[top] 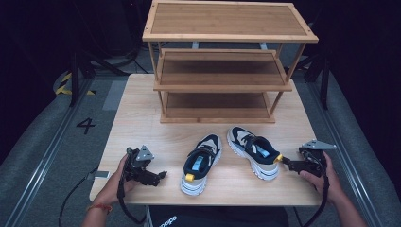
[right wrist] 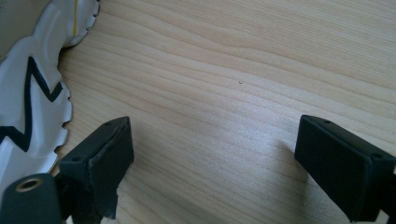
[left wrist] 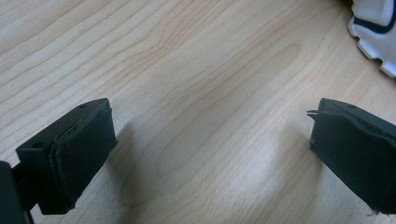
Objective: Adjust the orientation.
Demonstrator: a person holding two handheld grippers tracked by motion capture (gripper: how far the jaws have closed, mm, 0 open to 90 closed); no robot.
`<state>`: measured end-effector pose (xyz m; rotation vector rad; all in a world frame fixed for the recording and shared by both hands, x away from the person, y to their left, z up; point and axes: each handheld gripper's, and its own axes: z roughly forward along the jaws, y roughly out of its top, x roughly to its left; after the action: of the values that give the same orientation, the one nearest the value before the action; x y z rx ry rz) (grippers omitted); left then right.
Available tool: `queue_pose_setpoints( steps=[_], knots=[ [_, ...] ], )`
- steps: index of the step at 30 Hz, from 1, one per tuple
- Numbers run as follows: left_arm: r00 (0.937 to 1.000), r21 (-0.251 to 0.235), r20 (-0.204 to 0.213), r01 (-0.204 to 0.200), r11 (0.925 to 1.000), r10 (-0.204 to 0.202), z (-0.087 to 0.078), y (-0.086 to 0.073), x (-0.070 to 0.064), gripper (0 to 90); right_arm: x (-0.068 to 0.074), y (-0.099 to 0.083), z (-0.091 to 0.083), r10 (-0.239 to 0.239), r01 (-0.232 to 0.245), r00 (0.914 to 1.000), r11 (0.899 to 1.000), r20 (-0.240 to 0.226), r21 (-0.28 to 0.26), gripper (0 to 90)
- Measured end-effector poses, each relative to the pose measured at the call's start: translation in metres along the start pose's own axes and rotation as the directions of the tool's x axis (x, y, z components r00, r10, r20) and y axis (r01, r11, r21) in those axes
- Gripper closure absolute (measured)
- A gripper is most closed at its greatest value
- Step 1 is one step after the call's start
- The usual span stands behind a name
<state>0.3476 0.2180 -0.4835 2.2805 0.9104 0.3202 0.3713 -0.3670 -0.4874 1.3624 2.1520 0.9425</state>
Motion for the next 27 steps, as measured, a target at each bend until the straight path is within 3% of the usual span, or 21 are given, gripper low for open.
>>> queue_pose_setpoints(
  steps=[4, 7, 10, 12, 14, 16, 21, 22, 23, 24, 25, 27],
  knots=[
    [1.0000, 0.043, -0.005, 0.002, 0.9991, -0.002, -0.003, 0.003, -0.002, 0.9, 0.000, 0.000, 0.000, 0.002, -0.002, 1.0000, 1.000, -0.004, 0.002, 11.8],
    [0.9999, 0.034, 0.009, -0.012, 0.9993, 0.012, -0.007, 0.001, -0.005, 8.3, 0.000, 0.000, 0.000, -0.001, 0.001, 1.0000, 1.000, -0.002, 0.003, 11.7],
    [0.9982, 0.059, 0.002, -0.060, 0.9964, 0.060, -0.014, 0.001, -0.008, 16.5, 0.001, 0.001, 0.000, 0.004, -0.004, 1.0000, 1.000, -0.001, 0.003, 11.7],
    [0.9951, 0.090, 0.043, -0.093, 0.9916, 0.089, -0.019, 0.003, -0.011, 17.0, 0.001, 0.001, 0.000, 0.005, -0.005, 1.0000, 1.000, -0.001, 0.003, 11.6],
    [0.9872, 0.081, 0.099, -0.133, 0.9878, 0.125, -0.025, 0.004, -0.014, 16.3, 0.001, 0.001, 0.000, 0.006, -0.006, 1.0000, 1.000, -0.001, 0.003, 11.6],
    [0.9793, 0.079, 0.091, -0.188, 0.9789, 0.181, -0.031, 0.009, -0.021, 19.6, 0.001, 0.001, 0.000, 0.007, -0.007, 1.0000, 1.000, 0.000, 0.003, 11.7],
    [0.9575, 0.033, 0.138, -0.260, 0.9650, 0.253, -0.048, 0.024, -0.040, 21.9, 0.001, 0.001, 0.000, 0.008, -0.008, 1.0000, 1.000, 0.001, 0.003, 11.6],
    [0.9575, 0.033, 0.138, -0.260, 0.9650, 0.253, -0.048, 0.024, -0.040, 22.0, 0.001, 0.001, 0.000, 0.008, -0.008, 1.0000, 1.000, 0.001, 0.003, 11.6],
    [0.9447, 0.020, 0.144, -0.300, 0.9536, 0.295, -0.052, 0.031, -0.049, 22.3, 0.001, 0.001, 0.000, 0.007, -0.007, 1.0000, 1.000, 0.000, 0.004, 11.5],
    [0.9387, 0.015, 0.148, -0.317, 0.9484, 0.311, -0.053, 0.034, -0.052, 22.8, 0.001, 0.001, 0.001, 0.005, -0.005, 1.0000, 1.000, -0.001, 0.004, 11.5],
    [0.9387, 0.015, 0.148, -0.317, 0.9484, 0.311, -0.053, 0.034, -0.052, 23.1, 0.001, 0.001, 0.001, 0.005, -0.005, 1.0000, 1.000, -0.001, 0.004, 11.5],
    [0.9245, -0.002, 0.168, -0.347, 0.9379, 0.342, -0.054, 0.041, -0.061, 24.2, 0.001, 0.001, 0.001, 0.006, -0.006, 1.0000, 1.000, 0.000, 0.003, 11.5]
  ],
)
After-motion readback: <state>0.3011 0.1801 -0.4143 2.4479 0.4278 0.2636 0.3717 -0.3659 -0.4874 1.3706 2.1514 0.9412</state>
